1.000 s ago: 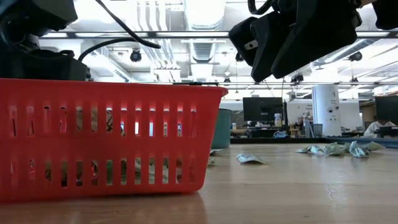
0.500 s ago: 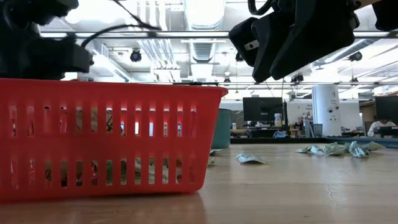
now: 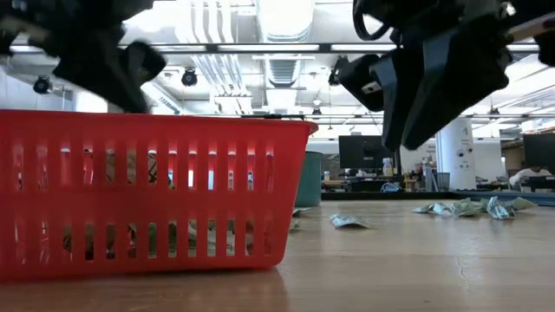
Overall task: Pick and place items into bin
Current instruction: Put the green stevia packet into the red bin
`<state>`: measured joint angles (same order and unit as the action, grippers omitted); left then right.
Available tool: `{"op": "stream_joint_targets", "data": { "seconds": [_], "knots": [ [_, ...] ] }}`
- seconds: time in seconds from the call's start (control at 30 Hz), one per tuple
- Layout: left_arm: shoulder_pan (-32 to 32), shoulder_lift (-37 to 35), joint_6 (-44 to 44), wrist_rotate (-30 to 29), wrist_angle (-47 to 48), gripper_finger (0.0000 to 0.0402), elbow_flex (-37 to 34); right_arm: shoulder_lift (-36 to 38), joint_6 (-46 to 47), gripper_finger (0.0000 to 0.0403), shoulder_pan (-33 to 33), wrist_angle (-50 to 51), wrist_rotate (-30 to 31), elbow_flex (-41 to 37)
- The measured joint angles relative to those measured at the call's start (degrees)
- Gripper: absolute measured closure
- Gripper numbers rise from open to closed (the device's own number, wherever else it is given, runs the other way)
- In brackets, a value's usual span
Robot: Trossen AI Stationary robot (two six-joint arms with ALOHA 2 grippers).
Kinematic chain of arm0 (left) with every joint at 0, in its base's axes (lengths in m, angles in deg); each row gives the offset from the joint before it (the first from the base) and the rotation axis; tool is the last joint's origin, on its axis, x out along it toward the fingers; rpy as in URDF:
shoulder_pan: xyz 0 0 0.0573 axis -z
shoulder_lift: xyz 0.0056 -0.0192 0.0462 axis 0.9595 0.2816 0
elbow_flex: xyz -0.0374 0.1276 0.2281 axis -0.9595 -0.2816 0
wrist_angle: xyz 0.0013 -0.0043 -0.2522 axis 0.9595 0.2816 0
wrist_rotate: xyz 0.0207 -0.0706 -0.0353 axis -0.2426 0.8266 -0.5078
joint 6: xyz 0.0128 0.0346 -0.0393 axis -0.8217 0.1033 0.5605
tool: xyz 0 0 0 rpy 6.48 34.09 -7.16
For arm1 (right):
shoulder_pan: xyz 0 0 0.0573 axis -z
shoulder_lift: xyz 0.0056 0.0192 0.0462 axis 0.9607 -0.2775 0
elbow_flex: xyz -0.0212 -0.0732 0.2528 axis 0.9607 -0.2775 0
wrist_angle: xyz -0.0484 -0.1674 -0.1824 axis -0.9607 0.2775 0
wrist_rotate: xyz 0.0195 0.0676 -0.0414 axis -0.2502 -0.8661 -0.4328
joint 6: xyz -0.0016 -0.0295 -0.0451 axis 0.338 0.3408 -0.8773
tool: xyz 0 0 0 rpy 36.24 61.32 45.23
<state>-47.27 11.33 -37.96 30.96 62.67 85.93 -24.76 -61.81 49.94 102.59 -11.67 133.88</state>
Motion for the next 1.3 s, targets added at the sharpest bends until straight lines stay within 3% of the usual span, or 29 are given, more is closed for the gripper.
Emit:
{"op": "stream_joint_targets", "data": {
  "seconds": [0.23,0.53,0.8,1.1,1.3],
  "knots": [
    [0.02,0.70,-9.27,8.88,-16.98,0.0400,-0.36,0.00,1.10,0.0335,0.00,0.49,1.56,-1.11],
    [0.60,8.49,-11.23,18.40,-31.37,0.0400,-2.13,0.00,1.10,0.0340,-0.01,0.60,1.55,-1.61],
    [2.47,16.46,-11.09,24.58,-33.97,0.0400,-0.77,-0.02,1.10,0.0341,-0.04,0.61,1.55,-1.61],
    [2.86,16.85,-11.10,26.14,-33.26,0.0399,-0.95,-0.02,1.10,0.0344,-0.04,0.26,1.55,-1.61],
    [3.06,16.83,-11.11,26.97,-32.81,0.0349,-0.97,-0.02,1.08,0.0344,-0.04,-1.22,1.53,-2.01]
  ]
}}
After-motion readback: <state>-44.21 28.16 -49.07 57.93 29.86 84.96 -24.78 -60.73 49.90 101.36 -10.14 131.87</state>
